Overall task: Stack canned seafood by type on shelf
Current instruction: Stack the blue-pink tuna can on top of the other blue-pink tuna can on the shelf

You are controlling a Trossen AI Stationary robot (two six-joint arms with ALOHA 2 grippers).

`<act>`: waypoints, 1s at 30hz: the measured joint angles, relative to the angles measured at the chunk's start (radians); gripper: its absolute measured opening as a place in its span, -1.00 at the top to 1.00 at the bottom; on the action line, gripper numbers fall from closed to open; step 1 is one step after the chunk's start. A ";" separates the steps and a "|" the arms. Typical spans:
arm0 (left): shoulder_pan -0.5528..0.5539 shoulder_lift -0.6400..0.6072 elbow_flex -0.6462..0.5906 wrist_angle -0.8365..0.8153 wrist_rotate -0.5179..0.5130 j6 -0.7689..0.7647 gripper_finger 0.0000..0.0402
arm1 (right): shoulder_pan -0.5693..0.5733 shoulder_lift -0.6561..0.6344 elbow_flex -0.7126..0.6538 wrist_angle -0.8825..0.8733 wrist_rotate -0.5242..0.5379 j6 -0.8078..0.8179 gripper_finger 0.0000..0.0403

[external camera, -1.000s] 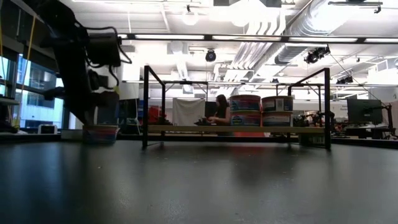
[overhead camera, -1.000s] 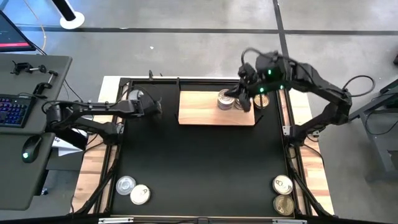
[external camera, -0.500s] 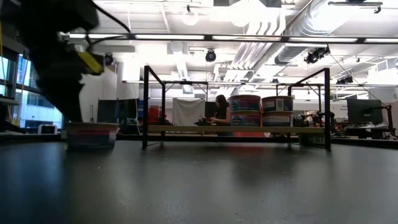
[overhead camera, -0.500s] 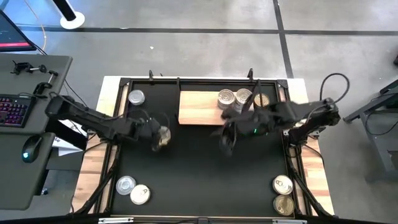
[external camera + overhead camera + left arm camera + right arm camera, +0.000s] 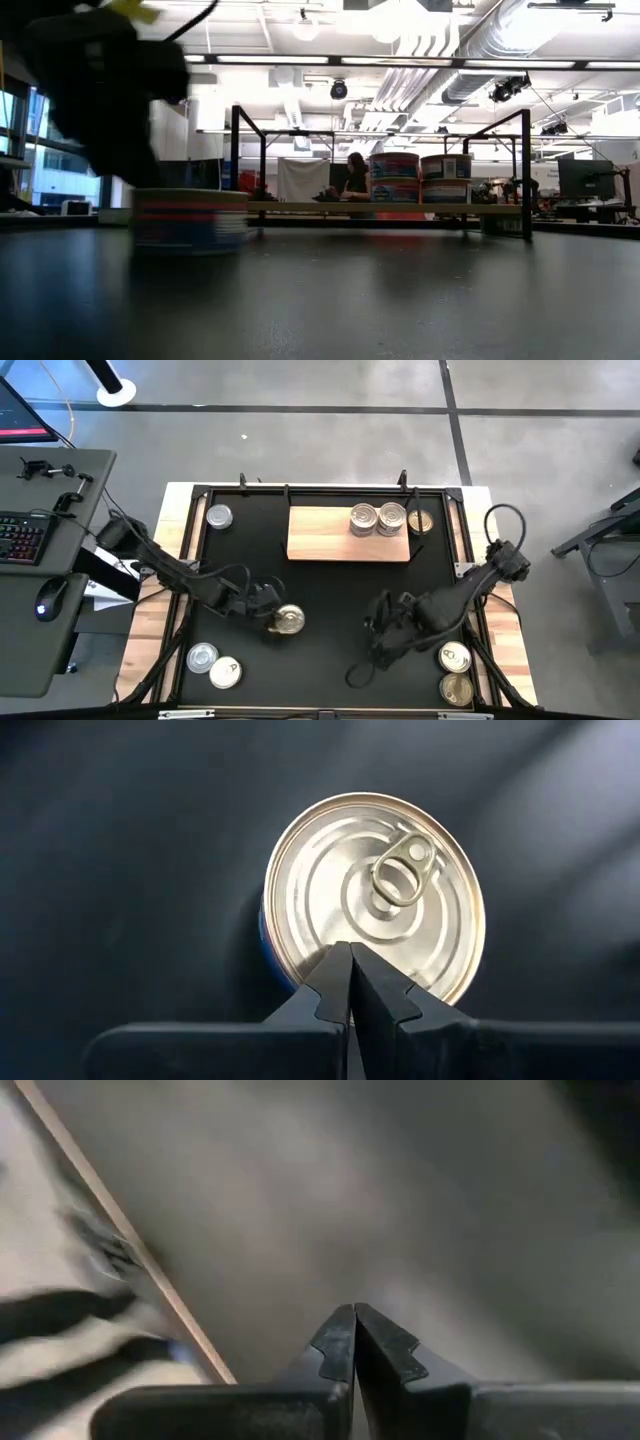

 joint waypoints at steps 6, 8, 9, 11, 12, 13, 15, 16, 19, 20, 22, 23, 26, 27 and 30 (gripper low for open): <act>0.044 0.247 0.220 0.136 -0.001 0.270 1.00 | 0.008 0.052 -0.057 0.150 -0.221 -0.152 1.00; 0.053 0.312 0.298 0.169 0.020 0.389 1.00 | 0.007 0.051 -0.149 0.296 -0.263 -0.187 1.00; 0.058 0.334 0.337 0.158 0.030 0.444 1.00 | 0.007 0.051 -0.203 0.363 -0.287 -0.201 1.00; 0.060 0.360 0.398 0.119 0.044 0.525 1.00 | 0.008 0.047 -0.319 0.451 -0.350 -0.210 1.00; 0.060 0.365 0.418 0.106 0.054 0.558 1.00 | 0.010 0.040 -0.381 0.488 -0.377 -0.206 1.00; 0.059 0.364 0.432 0.091 0.063 0.588 1.00 | 0.012 0.028 -0.448 0.529 -0.396 -0.190 1.00; 0.048 0.343 0.441 0.073 0.075 0.634 1.00 | 0.033 -0.020 -0.593 0.629 -0.408 -0.126 1.00; 0.040 0.330 0.441 0.056 0.070 0.648 1.00 | 0.045 -0.054 -0.666 0.694 -0.415 -0.081 1.00; 0.015 0.309 0.441 0.005 0.018 0.653 1.00 | 0.083 -0.166 -0.869 0.954 -0.376 0.095 1.00; 0.006 0.308 0.438 0.000 -0.007 0.651 1.00 | 0.095 -0.200 -0.927 1.040 -0.324 0.155 1.00; -0.008 0.306 0.417 0.056 -0.041 0.649 1.00 | 0.114 -0.256 -1.027 1.193 -0.191 0.255 1.00; -0.012 0.306 0.400 0.110 -0.049 0.653 1.00 | 0.114 -0.274 -1.068 1.253 -0.142 0.290 1.00; -0.015 0.323 0.346 0.293 -0.051 0.688 1.00 | 0.090 -0.284 -1.141 1.345 -0.058 0.337 1.00; -0.011 0.332 0.335 0.336 -0.051 0.713 1.00 | 0.074 -0.276 -1.151 1.347 -0.050 0.342 1.00; 0.008 0.345 0.332 0.364 -0.075 0.801 1.00 | 0.018 -0.233 -1.157 1.347 -0.050 0.322 1.00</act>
